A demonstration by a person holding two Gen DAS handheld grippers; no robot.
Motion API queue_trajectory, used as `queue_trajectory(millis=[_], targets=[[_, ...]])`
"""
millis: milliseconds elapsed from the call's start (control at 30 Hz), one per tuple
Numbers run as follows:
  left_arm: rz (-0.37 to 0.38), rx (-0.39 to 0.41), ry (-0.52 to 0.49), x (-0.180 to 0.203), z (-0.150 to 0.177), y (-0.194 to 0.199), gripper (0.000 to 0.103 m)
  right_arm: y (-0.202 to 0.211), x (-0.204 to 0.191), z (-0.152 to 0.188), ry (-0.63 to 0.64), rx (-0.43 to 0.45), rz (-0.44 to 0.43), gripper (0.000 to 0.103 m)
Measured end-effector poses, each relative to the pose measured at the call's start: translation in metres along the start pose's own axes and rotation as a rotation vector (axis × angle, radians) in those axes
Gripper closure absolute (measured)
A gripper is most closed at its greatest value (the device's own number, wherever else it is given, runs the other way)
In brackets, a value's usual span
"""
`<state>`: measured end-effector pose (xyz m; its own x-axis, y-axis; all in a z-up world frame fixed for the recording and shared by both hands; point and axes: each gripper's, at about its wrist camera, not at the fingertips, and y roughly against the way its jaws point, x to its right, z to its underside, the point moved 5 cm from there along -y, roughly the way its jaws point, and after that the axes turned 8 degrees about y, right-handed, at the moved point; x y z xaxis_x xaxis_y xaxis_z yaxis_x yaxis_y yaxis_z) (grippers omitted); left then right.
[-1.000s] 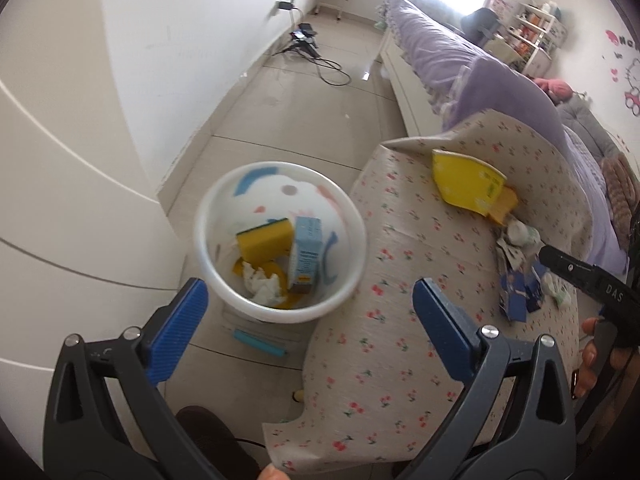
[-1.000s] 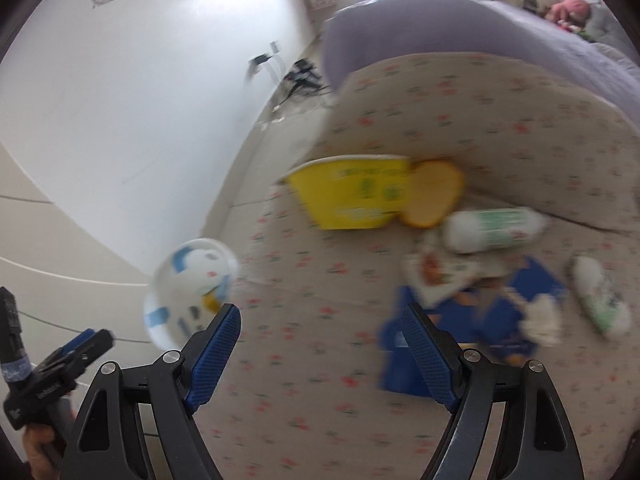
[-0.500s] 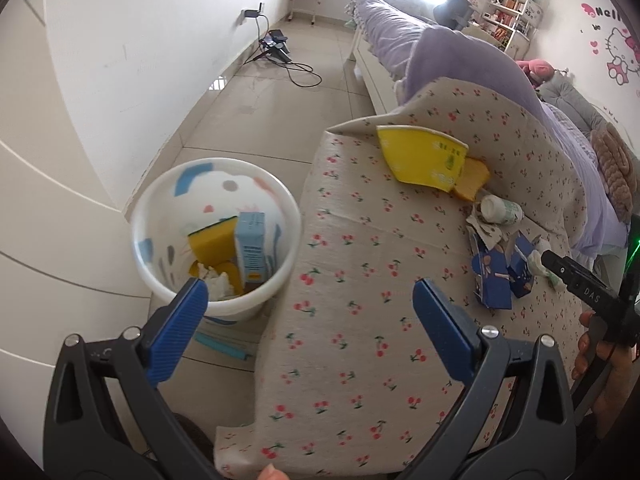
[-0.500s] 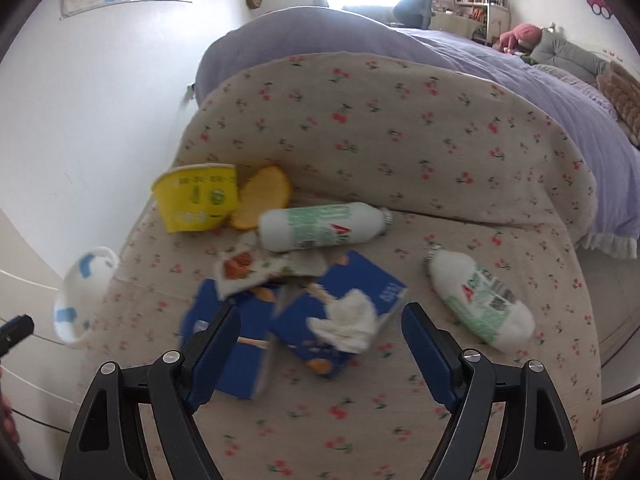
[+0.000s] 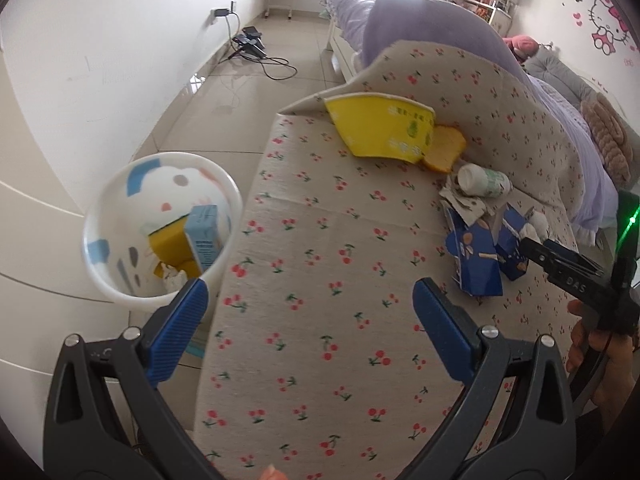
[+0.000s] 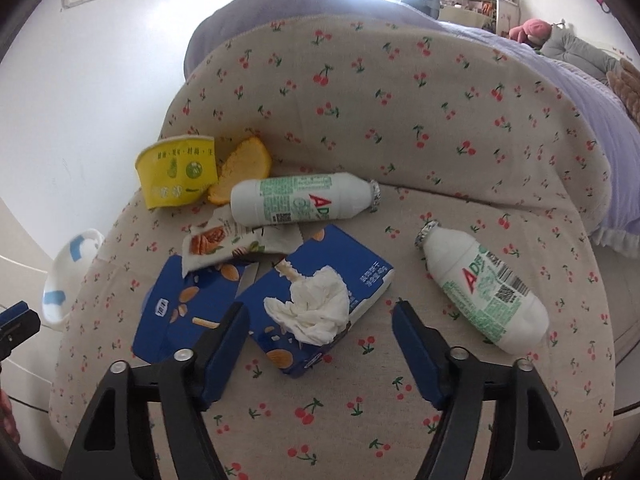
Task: Collect trash
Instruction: 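Move the right gripper back over the remaining trash on the bench, then grasp the white tissue with the right gripper while the left gripper grasps the blue box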
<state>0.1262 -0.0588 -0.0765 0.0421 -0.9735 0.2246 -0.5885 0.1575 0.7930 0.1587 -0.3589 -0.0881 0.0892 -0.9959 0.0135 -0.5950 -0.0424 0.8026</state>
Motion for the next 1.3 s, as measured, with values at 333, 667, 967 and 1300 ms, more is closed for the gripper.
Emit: queue_trajectory(millis=[333, 667, 967, 1300], targets=[[0.030, -0.021, -0.043, 0.030, 0.010, -0.007, 0.001, -0.006, -0.007, -0.004, 0.052, -0.013, 0.011, 0.078], [0.085, -0.030, -0.127, 0.092, 0.022, -0.029, 0.001, 0.026, 0.011, -0.003, -0.002, 0.027, 0.002, 0.080], [0.110, -0.066, -0.175, 0.136, 0.030, -0.061, 0.003, 0.045, 0.033, 0.004, -0.049, 0.032, 0.007, 0.080], [0.111, -0.104, -0.207, 0.139, 0.035, -0.072, 0.041, 0.046, 0.043, 0.007, -0.072, 0.021, 0.010, 0.080]])
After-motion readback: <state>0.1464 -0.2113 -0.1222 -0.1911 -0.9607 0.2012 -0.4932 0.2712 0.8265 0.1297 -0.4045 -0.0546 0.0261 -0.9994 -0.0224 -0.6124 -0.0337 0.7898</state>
